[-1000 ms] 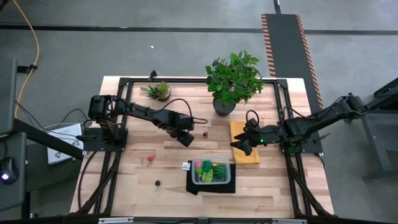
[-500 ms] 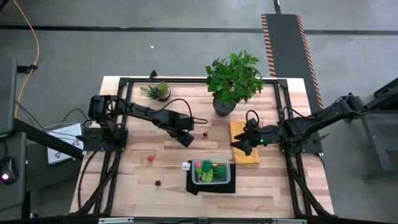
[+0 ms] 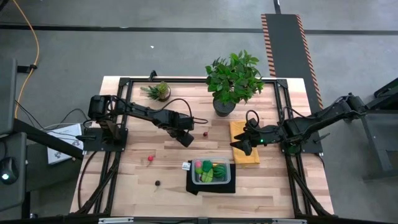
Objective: Pick and placing Produce into tupperware
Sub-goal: Put the raspberry into the transparent bin
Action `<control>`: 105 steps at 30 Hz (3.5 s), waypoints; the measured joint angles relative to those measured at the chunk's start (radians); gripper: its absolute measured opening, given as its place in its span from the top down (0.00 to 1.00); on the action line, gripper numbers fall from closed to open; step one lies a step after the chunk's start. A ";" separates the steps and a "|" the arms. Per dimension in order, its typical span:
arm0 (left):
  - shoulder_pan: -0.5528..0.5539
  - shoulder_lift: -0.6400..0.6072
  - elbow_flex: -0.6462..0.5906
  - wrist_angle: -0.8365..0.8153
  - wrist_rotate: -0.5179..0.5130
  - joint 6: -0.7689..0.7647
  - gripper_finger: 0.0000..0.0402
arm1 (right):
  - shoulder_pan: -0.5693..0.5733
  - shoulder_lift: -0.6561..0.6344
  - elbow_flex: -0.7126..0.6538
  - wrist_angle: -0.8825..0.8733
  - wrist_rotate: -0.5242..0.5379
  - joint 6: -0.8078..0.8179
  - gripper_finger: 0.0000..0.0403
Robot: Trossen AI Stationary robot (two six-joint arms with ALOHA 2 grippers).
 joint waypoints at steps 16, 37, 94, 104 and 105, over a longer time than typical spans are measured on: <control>0.000 -0.023 0.000 -0.017 0.080 0.103 0.79 | 0.000 0.000 0.000 0.000 0.007 0.003 0.30; 0.001 -0.325 0.000 -0.137 0.139 0.246 0.78 | 0.000 0.000 0.000 0.018 0.023 0.012 0.30; -0.474 -0.525 0.121 0.309 -0.040 0.425 0.78 | 0.001 0.000 0.000 0.247 0.105 0.091 0.30; -0.471 -0.219 0.398 0.100 -0.129 0.427 0.78 | 0.007 0.000 0.000 0.246 -0.035 0.012 0.30; -0.471 -0.197 0.409 0.088 -0.132 0.422 0.78 | 0.013 0.000 0.000 0.244 -0.040 0.007 0.30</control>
